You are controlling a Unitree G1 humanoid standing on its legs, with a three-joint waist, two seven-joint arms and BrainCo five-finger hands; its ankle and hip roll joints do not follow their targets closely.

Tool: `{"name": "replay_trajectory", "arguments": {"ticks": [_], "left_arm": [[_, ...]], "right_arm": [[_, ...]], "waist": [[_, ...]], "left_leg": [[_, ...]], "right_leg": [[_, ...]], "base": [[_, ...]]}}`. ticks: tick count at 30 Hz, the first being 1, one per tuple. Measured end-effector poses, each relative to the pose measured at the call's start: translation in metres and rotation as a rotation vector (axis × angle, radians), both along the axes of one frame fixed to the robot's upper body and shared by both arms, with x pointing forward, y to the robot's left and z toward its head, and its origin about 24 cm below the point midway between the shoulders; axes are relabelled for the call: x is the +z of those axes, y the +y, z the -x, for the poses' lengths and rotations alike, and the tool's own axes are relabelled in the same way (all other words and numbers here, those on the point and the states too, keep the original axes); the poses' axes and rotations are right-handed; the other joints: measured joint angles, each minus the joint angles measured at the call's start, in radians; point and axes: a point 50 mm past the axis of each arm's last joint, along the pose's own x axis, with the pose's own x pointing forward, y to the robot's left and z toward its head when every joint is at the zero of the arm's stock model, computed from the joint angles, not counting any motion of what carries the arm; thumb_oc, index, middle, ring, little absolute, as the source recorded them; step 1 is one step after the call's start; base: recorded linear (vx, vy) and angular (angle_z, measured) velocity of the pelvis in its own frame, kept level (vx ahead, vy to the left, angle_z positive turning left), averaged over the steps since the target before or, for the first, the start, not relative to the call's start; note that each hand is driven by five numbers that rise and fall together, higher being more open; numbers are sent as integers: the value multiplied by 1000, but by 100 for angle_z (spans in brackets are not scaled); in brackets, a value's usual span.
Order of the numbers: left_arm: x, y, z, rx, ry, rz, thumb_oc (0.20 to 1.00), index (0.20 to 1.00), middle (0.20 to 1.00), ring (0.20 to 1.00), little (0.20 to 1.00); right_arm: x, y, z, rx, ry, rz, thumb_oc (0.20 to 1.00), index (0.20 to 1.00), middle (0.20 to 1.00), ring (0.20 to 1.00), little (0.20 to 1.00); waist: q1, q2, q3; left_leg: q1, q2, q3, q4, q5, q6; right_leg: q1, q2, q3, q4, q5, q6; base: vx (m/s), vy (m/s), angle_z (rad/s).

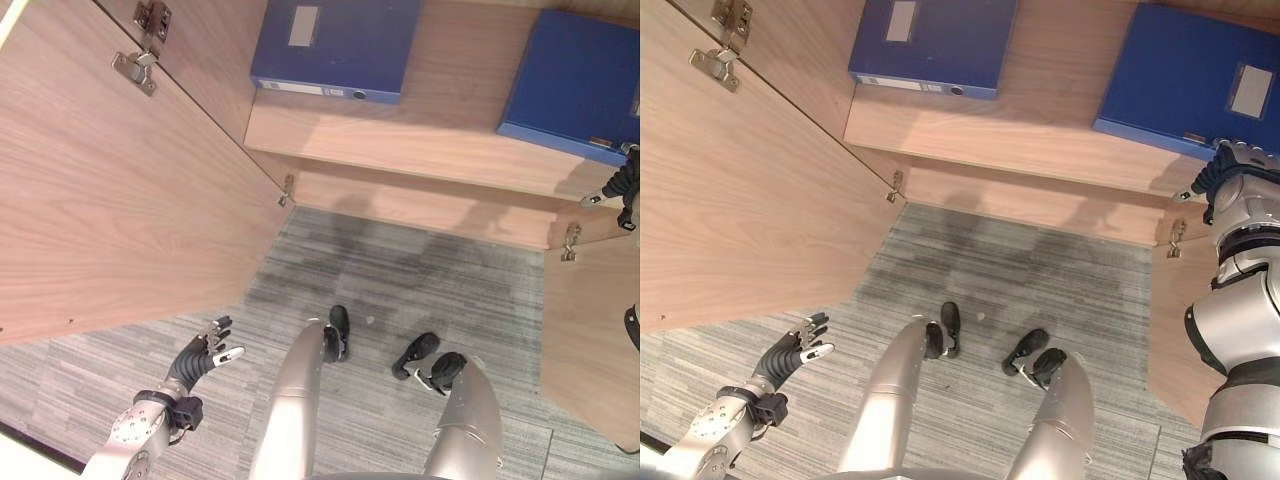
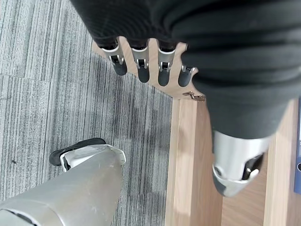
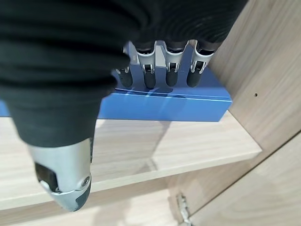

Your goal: Put the empty folder in the office cabinet

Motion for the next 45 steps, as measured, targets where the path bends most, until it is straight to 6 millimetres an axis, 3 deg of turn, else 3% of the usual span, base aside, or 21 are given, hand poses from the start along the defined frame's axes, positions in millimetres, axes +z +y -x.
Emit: {"name": "replay_trajectory", "arguments": {"ticks": [4,14,16,18,19,20,21,23,26,30,39,45], "left_arm": [[1,2,-1,15,0,-2,1000,1000,1000,1000,1000],[2,8,-2,71,-11,-13,1000,1000,1000,1000,1000],[3,8,-3,98,-22,-4,1000,1000,1000,1000,1000],[8,11,-5,105,-44,-53,1000,1000,1000,1000,1000],[10,13,-5,112,-51,-70,1000,1000,1000,1000,1000],[11,19,-5,139,-56,-87,1000,1000,1000,1000,1000],[10,21,-5,154,-54,-87,1000,1000,1000,1000,1000],[7,20,-4,164,-47,-82,1000,1000,1000,1000,1000],[8,19,-4,154,-50,-87,1000,1000,1000,1000,1000],[10,20,-5,147,-55,-96,1000,1000,1000,1000,1000],[9,20,-5,139,-52,-107,1000,1000,1000,1000,1000],[4,24,-3,154,-31,-123,1000,1000,1000,1000,1000]], "right_arm": [[8,11,-7,63,-31,-13,1000,1000,1000,1000,1000],[24,24,-14,81,-138,-25,1000,1000,1000,1000,1000],[23,26,-15,64,-110,79,1000,1000,1000,1000,1000],[19,20,-13,1,27,405,1000,1000,1000,1000,1000],[27,18,-11,-22,3,381,1000,1000,1000,1000,1000],[52,20,-10,-31,-88,344,1000,1000,1000,1000,1000],[64,23,-10,-19,-132,357,1000,1000,1000,1000,1000],[74,26,-9,0,-193,395,1000,1000,1000,1000,1000],[68,16,-4,-55,-200,433,1000,1000,1000,1000,1000],[47,-5,8,-164,-29,513,1000,1000,1000,1000,1000],[58,-19,20,-197,15,617,1000,1000,1000,1000,1000],[64,-1,9,-107,-68,663,1000,1000,1000,1000,1000]], "waist": [[-18,-1,-1],[-10,-2,-1],[-6,-2,-1],[7,-2,-1],[8,-2,-1],[4,-2,-1],[0,-2,-1],[-3,-2,-1],[9,-3,-1],[41,-3,-2],[40,-4,-2],[9,-4,-3]], "left_leg": [[-13,2,3,3,0,0],[-23,3,17,3,-2,2],[-28,3,17,3,-2,2],[-32,3,17,4,-2,2],[-35,3,17,4,-2,2],[-46,3,16,6,-2,1],[-51,3,15,7,-2,1],[-53,3,15,7,-2,2],[-53,2,16,7,-3,4],[-52,1,16,8,-3,4],[-50,0,10,21,-3,4],[-50,2,8,26,-2,4]], "right_leg": [[-17,1,5,1,1,1],[-41,1,20,3,2,1],[-46,1,21,4,2,1],[-51,0,22,6,2,1],[-54,0,22,7,2,1],[-64,0,21,8,2,1],[-67,0,21,8,2,1],[-68,0,20,8,2,2],[-67,-1,20,8,3,2],[-67,-3,19,11,1,0],[-59,-7,18,26,0,0],[-60,-7,19,29,0,-1]], "base": [[0,0,0],[0,0,0],[0,0,0],[0,0,0],[0,0,0],[0,0,0],[0,0,0],[0,0,0],[0,0,0],[0,0,0],[0,0,0],[0,0,0]]}}
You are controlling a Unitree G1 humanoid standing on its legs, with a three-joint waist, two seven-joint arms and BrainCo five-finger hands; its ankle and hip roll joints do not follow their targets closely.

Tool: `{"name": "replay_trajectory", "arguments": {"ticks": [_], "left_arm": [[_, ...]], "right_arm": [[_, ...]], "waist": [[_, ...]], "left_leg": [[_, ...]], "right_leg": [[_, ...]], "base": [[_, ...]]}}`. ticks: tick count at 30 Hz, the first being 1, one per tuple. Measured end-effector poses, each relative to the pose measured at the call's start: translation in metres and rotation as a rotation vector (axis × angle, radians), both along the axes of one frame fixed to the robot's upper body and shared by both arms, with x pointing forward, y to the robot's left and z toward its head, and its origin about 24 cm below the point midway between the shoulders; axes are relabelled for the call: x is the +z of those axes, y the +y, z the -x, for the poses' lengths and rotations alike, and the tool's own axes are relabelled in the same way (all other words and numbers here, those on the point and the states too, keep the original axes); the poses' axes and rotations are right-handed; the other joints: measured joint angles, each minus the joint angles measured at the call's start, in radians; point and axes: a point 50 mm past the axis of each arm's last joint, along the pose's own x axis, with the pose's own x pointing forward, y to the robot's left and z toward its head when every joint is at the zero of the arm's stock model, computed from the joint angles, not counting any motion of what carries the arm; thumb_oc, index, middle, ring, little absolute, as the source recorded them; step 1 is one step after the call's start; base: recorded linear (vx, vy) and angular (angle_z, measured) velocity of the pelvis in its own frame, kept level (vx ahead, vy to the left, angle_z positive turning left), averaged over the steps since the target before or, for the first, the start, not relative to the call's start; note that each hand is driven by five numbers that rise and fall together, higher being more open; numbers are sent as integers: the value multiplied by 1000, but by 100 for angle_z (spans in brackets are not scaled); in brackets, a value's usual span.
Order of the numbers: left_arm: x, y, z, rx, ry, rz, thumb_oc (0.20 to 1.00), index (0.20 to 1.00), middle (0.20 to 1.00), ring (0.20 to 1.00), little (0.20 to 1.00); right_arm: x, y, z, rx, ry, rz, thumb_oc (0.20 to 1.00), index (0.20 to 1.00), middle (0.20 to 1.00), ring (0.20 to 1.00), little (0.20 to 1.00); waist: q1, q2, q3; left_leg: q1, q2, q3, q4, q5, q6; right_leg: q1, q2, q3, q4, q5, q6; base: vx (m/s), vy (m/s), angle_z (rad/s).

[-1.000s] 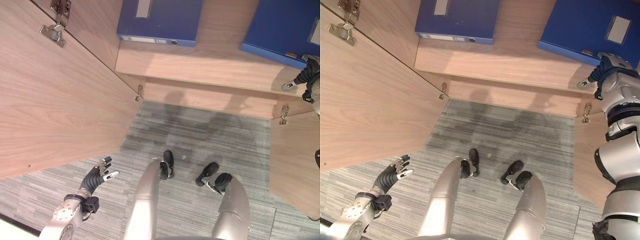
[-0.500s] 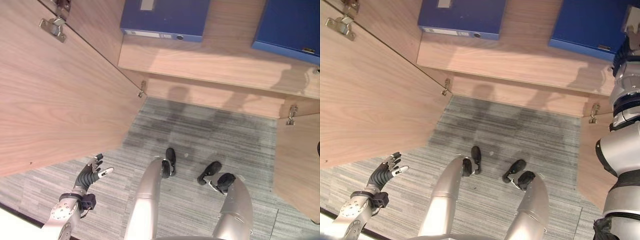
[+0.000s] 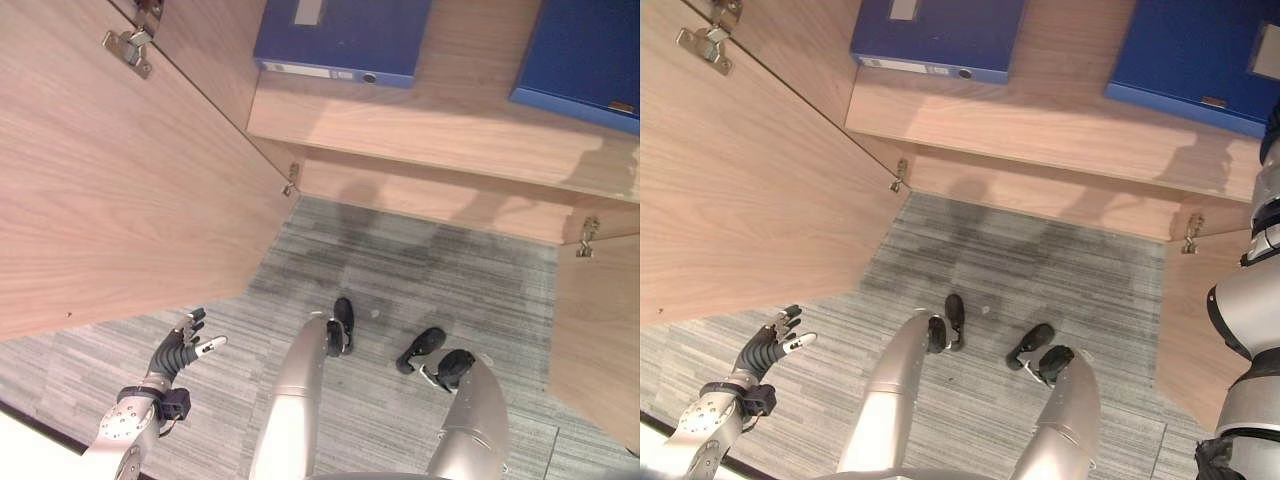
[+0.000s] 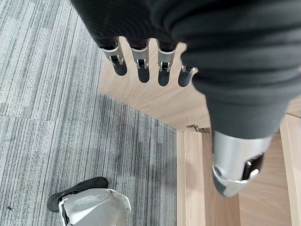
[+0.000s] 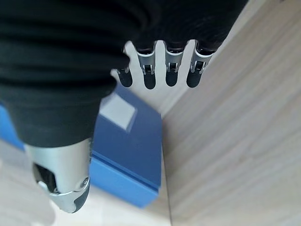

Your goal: Put the empty folder in the office cabinet

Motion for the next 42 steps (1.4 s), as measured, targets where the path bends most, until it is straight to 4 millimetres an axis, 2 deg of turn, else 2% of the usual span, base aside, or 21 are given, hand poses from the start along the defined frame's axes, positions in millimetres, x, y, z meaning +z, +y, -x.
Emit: {"name": "replay_trajectory", "arguments": {"ticks": [3,7,12,17,25,26,27,28,29,32,33,34,36,37,39,42], "left_arm": [[1,0,-1,2,-9,-12,1000,1000,1000,1000,1000],[1,-1,-5,0,-20,-37,1000,1000,1000,1000,1000],[-1,-4,-9,-19,-19,-37,1000,1000,1000,1000,1000],[-3,-4,-10,-29,-8,-58,1000,1000,1000,1000,1000],[-2,-12,-18,-68,-20,-46,1000,1000,1000,1000,1000],[-2,-13,-18,-71,-20,-45,1000,1000,1000,1000,1000],[-3,-14,-17,-72,-18,-39,1000,1000,1000,1000,1000],[-5,-18,-17,-85,-11,-31,1000,1000,1000,1000,1000],[-6,-22,-17,-101,-9,-27,1000,1000,1000,1000,1000],[-8,-29,-18,-109,-13,-4,1000,1000,1000,1000,1000],[-10,-33,-17,-110,-12,9,1000,1000,1000,1000,1000],[-10,-34,-18,-108,-15,7,1000,1000,1000,1000,1000],[-12,-40,-22,-129,-8,4,1000,1000,1000,1000,1000],[-11,-40,-23,-128,-13,4,1000,1000,1000,1000,1000],[-13,-46,-24,-115,-21,29,1000,1000,1000,1000,1000],[-14,-47,-25,-95,-23,35,1000,1000,1000,1000,1000]], "right_arm": [[-12,8,-5,46,-21,44,1000,1000,1000,1000,1000],[-5,28,-10,138,-190,136,1000,1000,1000,1000,1000],[-4,35,-11,161,-273,167,1000,1000,1000,1000,1000],[-27,57,-19,284,-293,201,1000,1000,1000,1000,1000],[-69,70,-26,345,-223,112,1000,1000,1000,1000,1000],[-80,70,-26,346,-203,92,1000,1000,1000,1000,1000],[-108,73,-24,351,-157,39,1000,1000,1000,1000,1000],[-149,84,-21,369,-81,-35,1000,1000,1000,1000,1000],[-180,93,-17,377,-26,-98,1000,1000,1000,1000,1000],[-242,120,0,423,121,-186,1000,1000,1000,1000,1000],[-262,129,7,456,192,-215,1000,1000,1000,1000,1000],[-263,129,7,460,201,-213,1000,1000,1000,1000,1000],[-300,136,25,419,329,-255,1000,1000,1000,1000,1000],[-309,140,30,408,359,-277,1000,1000,1000,1000,1000],[-350,158,57,375,481,-382,1000,1000,1000,1000,1000],[-376,174,82,383,572,-445,1000,1000,1000,1000,1000]], "waist": [[-1,1,-1],[9,4,-3],[28,7,-5],[31,13,-8],[27,22,-11],[25,22,-11],[15,22,-11],[3,22,-11],[-7,22,-11],[-35,20,-8],[-37,17,-5],[-52,17,-1],[-56,-14,7],[-60,-23,6],[-70,-51,-6],[-87,-67,-22]], "left_leg": [[0,0,1,1,0,0],[22,0,7,-8,1,0],[86,-2,9,-38,4,-5],[164,-5,9,-77,11,-17],[245,-5,8,-104,16,-25],[249,-5,8,-104,16,-25],[257,-5,5,-102,17,-26],[271,-5,5,-103,16,-26],[278,-4,5,-103,13,-20],[323,1,4,-114,13,-21],[365,2,4,-136,13,-21],[391,2,7,-156,18,-26],[539,0,8,-267,47,-36],[576,0,10,-299,54,-40],[721,-2,19,-427,96,-60],[823,2,35,-543,136,-76]], "right_leg": [[0,0,0,-1,0,0],[13,1,4,-5,0,0],[73,6,3,-27,1,1],[146,17,-2,-56,2,3],[222,26,-4,-75,0,2],[226,27,-4,-75,0,2],[237,29,-4,-75,0,2],[251,29,-4,-76,0,3],[257,30,-4,-77,0,4],[304,47,-4,-101,7,13],[343,55,-2,-122,12,28],[370,69,-2,-157,23,40],[507,111,-5,-265,55,75],[541,123,-10,-298,62,81],[676,169,-24,-426,101,84],[760,210,-28,-535,136,78]], "base": [[-10,-5,0],[0,0,0],[0,0,0],[0,0,0],[0,0,0],[-45,35,3],[-50,45,2],[-48,56,0],[-42,69,-3],[-23,66,-8],[-2,44,-13],[6,42,-18],[53,10,-14],[69,2,-9],[78,-25,-15],[86,-78,-16]]}}
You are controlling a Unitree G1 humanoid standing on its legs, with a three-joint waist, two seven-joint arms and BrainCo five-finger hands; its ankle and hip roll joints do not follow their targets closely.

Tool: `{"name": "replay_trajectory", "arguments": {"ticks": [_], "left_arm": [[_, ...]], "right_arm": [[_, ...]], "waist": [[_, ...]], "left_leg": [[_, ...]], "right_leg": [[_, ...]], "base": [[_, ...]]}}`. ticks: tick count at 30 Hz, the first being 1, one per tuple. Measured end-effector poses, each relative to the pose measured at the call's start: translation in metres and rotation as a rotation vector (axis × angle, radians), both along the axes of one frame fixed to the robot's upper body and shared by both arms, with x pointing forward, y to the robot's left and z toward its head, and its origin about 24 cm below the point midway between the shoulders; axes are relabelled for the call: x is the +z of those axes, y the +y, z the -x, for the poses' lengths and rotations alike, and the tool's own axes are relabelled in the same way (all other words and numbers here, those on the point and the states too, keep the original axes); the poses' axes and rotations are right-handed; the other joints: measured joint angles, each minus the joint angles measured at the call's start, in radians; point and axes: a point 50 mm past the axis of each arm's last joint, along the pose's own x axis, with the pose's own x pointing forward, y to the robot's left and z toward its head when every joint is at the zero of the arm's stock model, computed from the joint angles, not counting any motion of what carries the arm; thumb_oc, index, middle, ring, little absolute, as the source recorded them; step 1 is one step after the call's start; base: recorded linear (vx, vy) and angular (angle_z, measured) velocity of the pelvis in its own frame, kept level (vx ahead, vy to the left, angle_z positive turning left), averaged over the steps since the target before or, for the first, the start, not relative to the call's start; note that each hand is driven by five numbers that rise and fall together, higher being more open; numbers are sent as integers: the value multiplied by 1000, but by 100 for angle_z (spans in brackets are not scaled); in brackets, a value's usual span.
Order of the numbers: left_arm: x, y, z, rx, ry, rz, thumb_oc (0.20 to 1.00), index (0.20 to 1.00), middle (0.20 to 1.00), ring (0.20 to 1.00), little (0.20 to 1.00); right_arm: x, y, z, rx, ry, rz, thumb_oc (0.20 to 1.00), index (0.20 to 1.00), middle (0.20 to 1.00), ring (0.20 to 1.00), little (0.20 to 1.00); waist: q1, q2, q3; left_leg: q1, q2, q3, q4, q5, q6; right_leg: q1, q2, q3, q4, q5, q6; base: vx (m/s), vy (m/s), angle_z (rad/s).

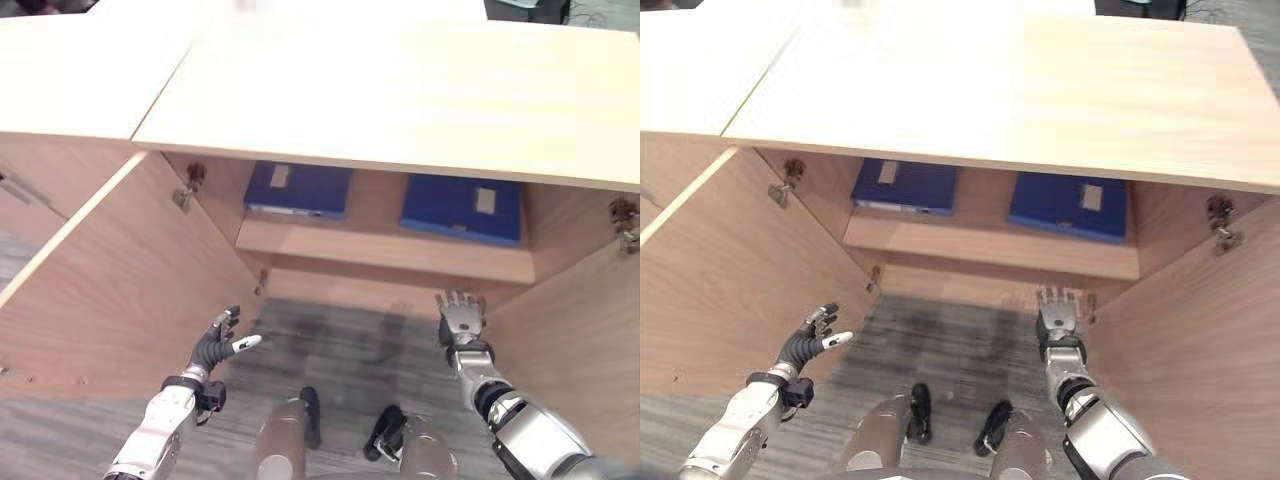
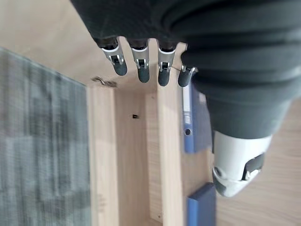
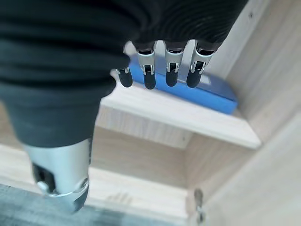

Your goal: Put the empty folder in the office cabinet

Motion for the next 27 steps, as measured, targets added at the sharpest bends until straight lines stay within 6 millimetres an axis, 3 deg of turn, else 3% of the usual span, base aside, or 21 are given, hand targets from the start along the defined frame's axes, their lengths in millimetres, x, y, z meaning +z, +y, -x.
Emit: {"name": "replay_trajectory", "arguments": {"ticks": [6,9,12,13,17,21,23,26,27], "left_arm": [[-13,-2,9,36,54,24,1000,1000,1000,1000,1000],[-24,-1,21,56,114,36,1000,1000,1000,1000,1000],[-37,-2,39,71,189,62,1000,1000,1000,1000,1000],[-42,0,50,82,223,67,1000,1000,1000,1000,1000],[-51,-5,62,73,281,65,1000,1000,1000,1000,1000],[-54,-9,61,55,291,65,1000,1000,1000,1000,1000],[-79,-19,76,97,403,100,1000,1000,1000,1000,1000],[-87,-27,73,89,444,104,1000,1000,1000,1000,1000],[-85,-30,64,75,425,97,1000,1000,1000,1000,1000]], "right_arm": [[-38,9,42,-145,224,-152,1000,1000,1000,1000,1000],[-50,3,62,-244,309,-238,1000,1000,1000,1000,1000],[-67,-10,100,-387,418,-326,1000,1000,1000,1000,1000],[-75,-13,123,-466,479,-368,1000,1000,1000,1000,1000],[-86,-23,165,-722,549,-495,1000,1000,1000,1000,1000],[-87,-32,176,-964,483,-669,1000,1000,1000,1000,1000],[-85,-40,176,-1181,327,-877,1000,1000,1000,1000,1000],[-88,-28,176,-1244,307,-964,1000,1000,1000,1000,1000],[-88,-24,171,-1235,295,-987,1000,1000,1000,1000,1000]], "waist": [[-28,-1,-55],[-29,5,-77],[-38,-4,-136],[-40,-10,-163],[-41,-10,-171],[-54,16,-160],[-82,27,-156],[-108,23,-151],[-114,22,-139]], "left_leg": [[149,8,6,-176,64,-33],[220,28,16,-258,92,-55],[271,51,33,-311,108,-75],[294,60,40,-335,113,-83],[298,72,52,-317,117,-89],[287,77,45,-299,118,-89],[324,66,16,-300,119,-88],[350,65,-1,-318,117,-87],[350,61,-1,-318,117,-86]], "right_leg": [[131,75,-21,-166,46,-10],[198,132,-21,-265,74,-18],[263,193,-18,-383,101,-16],[293,213,-17,-417,114,-24],[308,229,5,-446,114,-26],[279,236,36,-441,121,-31],[262,230,123,-427,129,-38],[264,239,170,-440,149,-22],[258,236,180,-440,159,-31]], "base": [[70,-93,-7],[85,-145,-16],[58,-99,-13],[25,-70,-18],[-30,-34,-16],[-73,37,-30],[-67,142,-110],[-92,109,-65],[5,82,-43]]}}
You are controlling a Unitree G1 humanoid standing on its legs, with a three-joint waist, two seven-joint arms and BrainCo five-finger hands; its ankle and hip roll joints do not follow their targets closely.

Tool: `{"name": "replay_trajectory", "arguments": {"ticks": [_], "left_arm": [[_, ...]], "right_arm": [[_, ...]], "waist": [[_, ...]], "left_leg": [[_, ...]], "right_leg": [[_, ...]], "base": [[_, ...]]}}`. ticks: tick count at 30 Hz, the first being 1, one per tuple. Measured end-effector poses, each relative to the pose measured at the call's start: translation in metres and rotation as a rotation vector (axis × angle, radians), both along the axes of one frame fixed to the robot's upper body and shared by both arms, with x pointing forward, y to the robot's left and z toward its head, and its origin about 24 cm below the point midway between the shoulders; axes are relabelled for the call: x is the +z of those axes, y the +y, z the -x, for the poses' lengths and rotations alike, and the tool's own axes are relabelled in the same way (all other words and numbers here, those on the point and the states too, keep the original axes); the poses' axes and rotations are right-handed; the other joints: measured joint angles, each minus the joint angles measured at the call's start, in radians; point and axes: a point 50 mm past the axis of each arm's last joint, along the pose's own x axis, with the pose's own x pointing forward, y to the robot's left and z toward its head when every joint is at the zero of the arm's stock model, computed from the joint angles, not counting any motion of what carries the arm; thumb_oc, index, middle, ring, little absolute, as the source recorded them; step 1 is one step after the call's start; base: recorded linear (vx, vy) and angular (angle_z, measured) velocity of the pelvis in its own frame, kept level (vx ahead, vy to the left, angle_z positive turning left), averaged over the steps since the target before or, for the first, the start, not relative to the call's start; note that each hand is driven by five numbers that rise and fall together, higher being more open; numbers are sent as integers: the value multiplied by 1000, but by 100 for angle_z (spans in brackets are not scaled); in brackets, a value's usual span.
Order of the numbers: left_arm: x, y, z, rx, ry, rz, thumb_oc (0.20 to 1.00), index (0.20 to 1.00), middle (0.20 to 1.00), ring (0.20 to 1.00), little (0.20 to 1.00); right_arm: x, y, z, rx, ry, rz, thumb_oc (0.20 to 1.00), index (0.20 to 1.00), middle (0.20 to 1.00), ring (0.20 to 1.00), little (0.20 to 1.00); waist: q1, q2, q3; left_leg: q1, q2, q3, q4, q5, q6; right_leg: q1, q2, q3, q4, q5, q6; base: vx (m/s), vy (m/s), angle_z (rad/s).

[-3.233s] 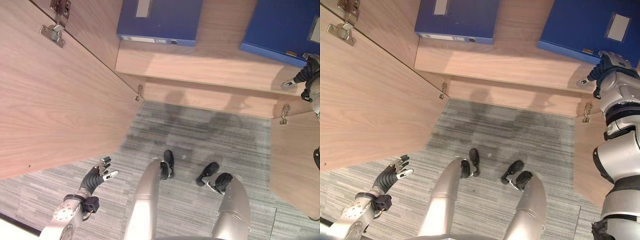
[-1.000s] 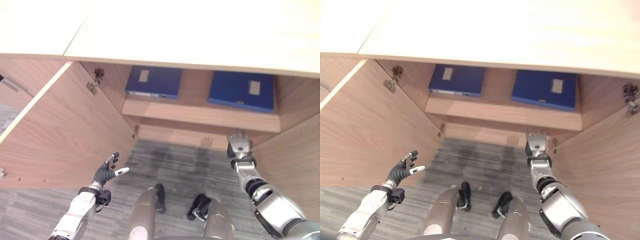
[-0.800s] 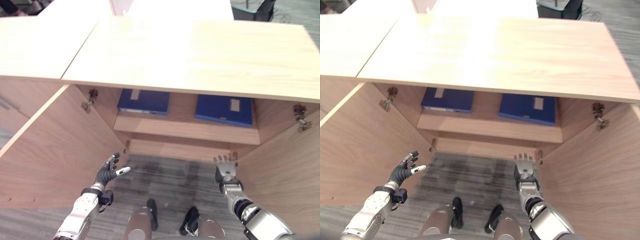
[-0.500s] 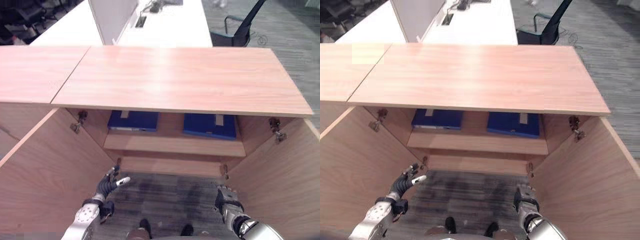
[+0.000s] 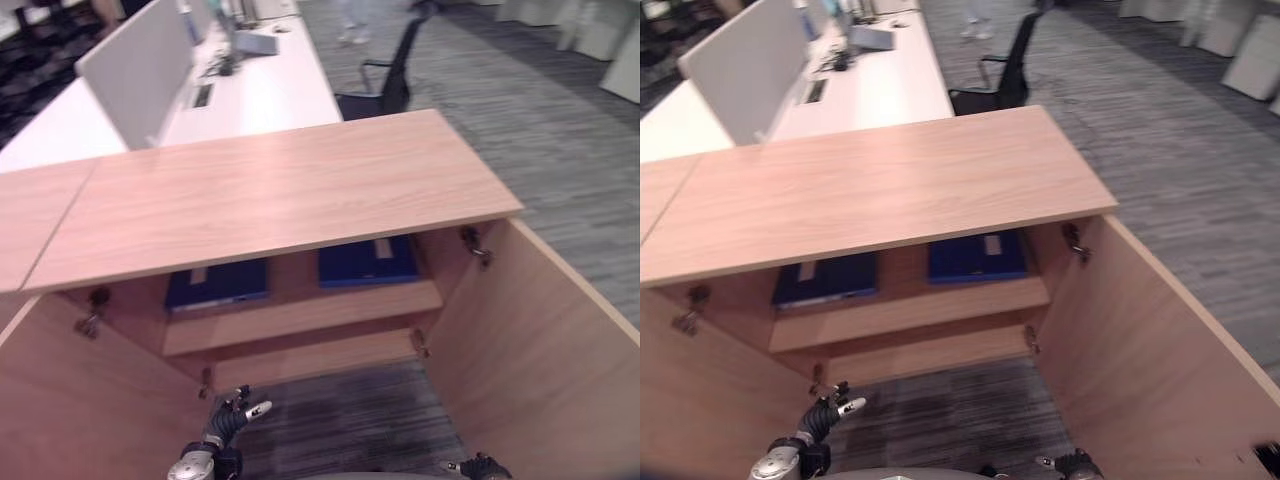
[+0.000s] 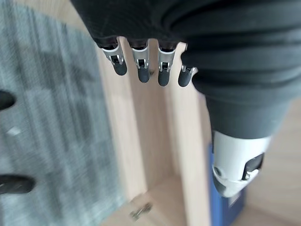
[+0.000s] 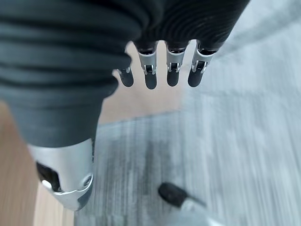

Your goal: Put the empty folder in the office cabinet

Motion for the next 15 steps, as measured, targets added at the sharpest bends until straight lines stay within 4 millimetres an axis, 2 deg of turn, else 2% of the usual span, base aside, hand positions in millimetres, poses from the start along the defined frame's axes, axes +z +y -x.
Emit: {"name": "replay_trajectory", "arguments": {"ticks": [2,3,5,6,8,9,10,11,13,15], "left_arm": [[2,-13,-22,-39,-30,10,1000,1000,1000,1000,1000],[0,-18,-25,-33,-24,17,1000,1000,1000,1000,1000],[-7,-28,-23,-40,10,27,1000,1000,1000,1000,1000],[-11,-30,-21,-37,31,35,1000,1000,1000,1000,1000],[-25,-30,-8,-5,121,39,1000,1000,1000,1000,1000],[-33,-29,2,12,174,36,1000,1000,1000,1000,1000],[-42,-26,18,29,243,26,1000,1000,1000,1000,1000],[-48,-24,28,48,295,18,1000,1000,1000,1000,1000],[-63,-19,56,105,442,0,1000,1000,1000,1000,1000],[-69,-7,64,174,533,-29,1000,1000,1000,1000,1000]], "right_arm": [[2,7,-12,-17,-67,-26,1000,1000,1000,1000,1000],[2,7,-13,-36,-73,-33,1000,1000,1000,1000,1000],[3,7,-15,-46,-77,-35,1000,1000,1000,1000,1000],[3,4,-15,-68,-77,-43,1000,1000,1000,1000,1000],[4,-5,-12,-173,-82,-61,1000,1000,1000,1000,1000],[5,-10,-11,-225,-91,-68,1000,1000,1000,1000,1000],[4,-14,-3,-282,-84,-78,1000,1000,1000,1000,1000],[5,-16,-4,-316,-95,-92,1000,1000,1000,1000,1000],[3,-23,10,-403,-78,-104,1000,1000,1000,1000,1000],[1,-25,24,-463,-50,-108,1000,1000,1000,1000,1000]], "waist": [[-23,6,14],[-22,14,18],[-20,29,18],[-25,32,18],[-21,45,10],[-21,49,7],[-27,38,8],[-30,49,1],[-43,38,3],[-45,27,-4]], "left_leg": [[13,-3,3,-48,0,1],[30,-5,8,-70,0,2],[45,-10,12,-86,-23,26],[48,-16,14,-91,-28,20],[57,-29,26,-103,-27,20],[64,-31,37,-107,-29,23],[69,-45,51,-108,-34,28],[72,-47,56,-110,-34,29],[75,-63,76,-118,-34,30],[77,-72,105,-126,-33,32]], "right_leg": [[-10,4,17,-9,15,14],[-14,6,22,-9,19,20],[-21,1,35,-1,21,23],[-24,-1,48,0,27,28],[-29,-7,57,3,34,38],[-30,-10,70,3,37,43],[-37,-17,84,7,41,49],[-39,-19,91,8,43,49],[-53,-26,116,11,58,57],[-69,-28,143,10,75,63]], "base": [[15,137,-21],[2,162,-13],[-20,127,-24],[-34,86,-21],[-32,75,-20],[-26,58,-29],[-44,97,-29],[-44,83,-31],[-104,155,-30],[-83,96,-44]]}}
